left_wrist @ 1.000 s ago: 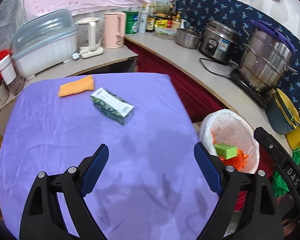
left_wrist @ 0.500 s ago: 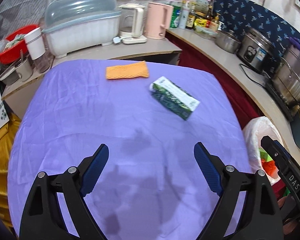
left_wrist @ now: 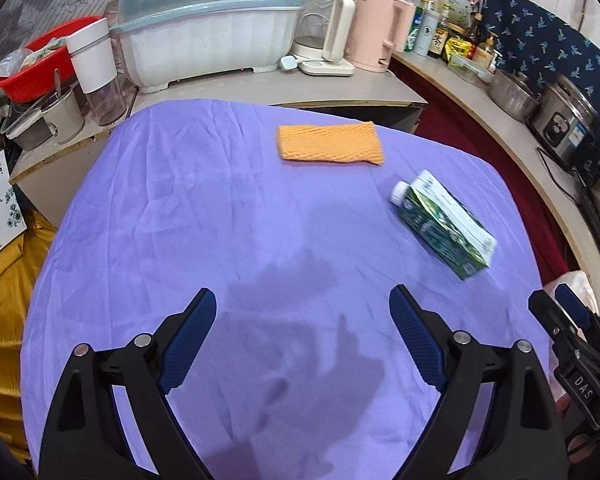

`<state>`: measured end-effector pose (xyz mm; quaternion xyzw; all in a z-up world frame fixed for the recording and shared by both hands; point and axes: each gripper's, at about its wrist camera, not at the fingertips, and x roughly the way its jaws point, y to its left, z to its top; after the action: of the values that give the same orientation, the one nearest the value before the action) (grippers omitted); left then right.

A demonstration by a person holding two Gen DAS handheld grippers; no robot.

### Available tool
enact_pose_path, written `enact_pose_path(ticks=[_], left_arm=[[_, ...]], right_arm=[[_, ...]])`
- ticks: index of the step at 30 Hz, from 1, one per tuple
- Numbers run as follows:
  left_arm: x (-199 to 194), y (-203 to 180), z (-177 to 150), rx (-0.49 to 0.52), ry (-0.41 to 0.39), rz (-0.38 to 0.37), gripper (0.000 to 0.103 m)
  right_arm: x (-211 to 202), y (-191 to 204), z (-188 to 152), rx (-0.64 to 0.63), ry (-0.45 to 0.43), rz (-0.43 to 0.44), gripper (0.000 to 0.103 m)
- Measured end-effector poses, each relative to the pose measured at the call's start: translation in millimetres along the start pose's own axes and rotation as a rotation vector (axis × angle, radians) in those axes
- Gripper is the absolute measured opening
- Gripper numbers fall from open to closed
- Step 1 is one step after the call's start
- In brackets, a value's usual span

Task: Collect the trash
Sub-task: 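Withdraw both tools from the bin back over the table, then grasp the orange foam net with the left tool while the right tool grasps the milk carton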

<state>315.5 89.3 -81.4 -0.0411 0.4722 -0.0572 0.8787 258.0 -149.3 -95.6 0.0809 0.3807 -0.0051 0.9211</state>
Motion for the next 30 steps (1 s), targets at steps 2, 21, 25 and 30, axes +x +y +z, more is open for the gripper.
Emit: enact_pose_path(ticks=[2, 21, 25, 30], left_arm=[[10, 5, 8, -0.004, 0.002, 0.007, 0.084], [90, 15, 70, -0.01, 0.015, -0.019, 0.088], [105, 15, 85, -0.016, 0.01, -0.031, 0.088], [122, 9, 101, -0.018, -0.005, -0.034, 0.088]], right_arm=[[17, 2, 5, -0.031, 0.006, 0.006, 0.081], [115, 11, 30, -0.232, 0.103, 0.186, 0.063], [112, 11, 28, -0.192, 0.109, 0.181, 0.058], [100, -4, 23, -0.06, 0.103, 0.156, 0.055]])
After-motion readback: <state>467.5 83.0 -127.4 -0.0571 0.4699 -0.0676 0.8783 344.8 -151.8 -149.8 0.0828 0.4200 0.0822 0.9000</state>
